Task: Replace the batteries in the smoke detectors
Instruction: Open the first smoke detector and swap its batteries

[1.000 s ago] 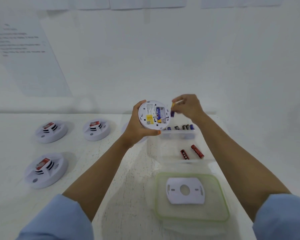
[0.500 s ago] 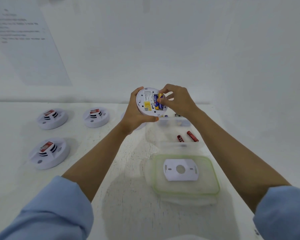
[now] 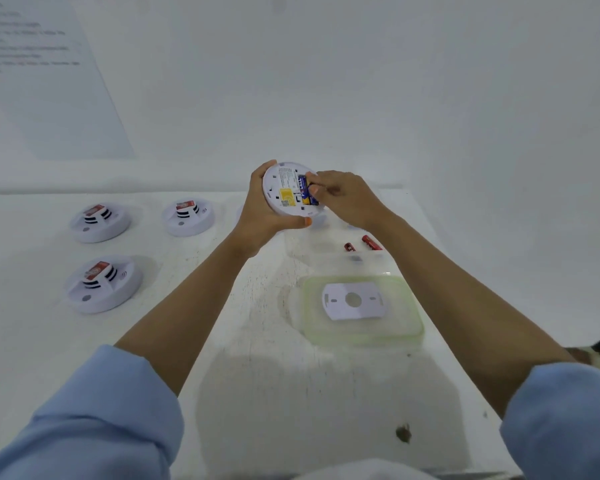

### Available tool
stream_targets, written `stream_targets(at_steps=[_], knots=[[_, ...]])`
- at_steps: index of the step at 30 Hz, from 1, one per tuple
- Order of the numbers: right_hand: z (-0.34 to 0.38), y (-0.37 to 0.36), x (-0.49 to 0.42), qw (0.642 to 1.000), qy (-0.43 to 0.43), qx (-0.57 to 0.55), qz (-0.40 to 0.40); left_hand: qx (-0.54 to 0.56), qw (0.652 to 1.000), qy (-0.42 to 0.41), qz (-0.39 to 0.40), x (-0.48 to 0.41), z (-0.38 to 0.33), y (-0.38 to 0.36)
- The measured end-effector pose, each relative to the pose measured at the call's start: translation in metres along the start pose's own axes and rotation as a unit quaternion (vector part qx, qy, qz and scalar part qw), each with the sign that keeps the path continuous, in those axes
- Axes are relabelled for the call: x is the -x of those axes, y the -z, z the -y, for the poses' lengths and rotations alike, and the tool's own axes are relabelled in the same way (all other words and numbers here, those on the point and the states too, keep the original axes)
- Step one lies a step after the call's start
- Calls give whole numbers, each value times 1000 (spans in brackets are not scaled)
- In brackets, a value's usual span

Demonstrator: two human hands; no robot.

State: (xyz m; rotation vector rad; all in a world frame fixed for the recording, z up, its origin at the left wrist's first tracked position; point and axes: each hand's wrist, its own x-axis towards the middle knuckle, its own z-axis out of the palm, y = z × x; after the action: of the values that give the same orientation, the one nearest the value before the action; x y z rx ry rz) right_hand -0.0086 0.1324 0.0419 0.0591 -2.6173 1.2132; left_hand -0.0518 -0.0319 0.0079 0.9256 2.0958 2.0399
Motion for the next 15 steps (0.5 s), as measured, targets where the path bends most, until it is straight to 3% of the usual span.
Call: stream_targets(at_steps=[5, 9, 12, 15], knots=[[1, 5, 30, 991, -36, -123, 35, -28, 1000, 10, 1, 32, -3, -1], [-4, 17, 65, 999, -31, -11, 4, -32, 999, 27, -17, 57, -10, -4], [-10, 21, 92, 988, -57, 72, 125, -27, 999, 30, -25, 73, -16, -4], [-17, 13, 110, 953, -70, 192, 225, -24, 999, 30, -26, 87, -21, -6]])
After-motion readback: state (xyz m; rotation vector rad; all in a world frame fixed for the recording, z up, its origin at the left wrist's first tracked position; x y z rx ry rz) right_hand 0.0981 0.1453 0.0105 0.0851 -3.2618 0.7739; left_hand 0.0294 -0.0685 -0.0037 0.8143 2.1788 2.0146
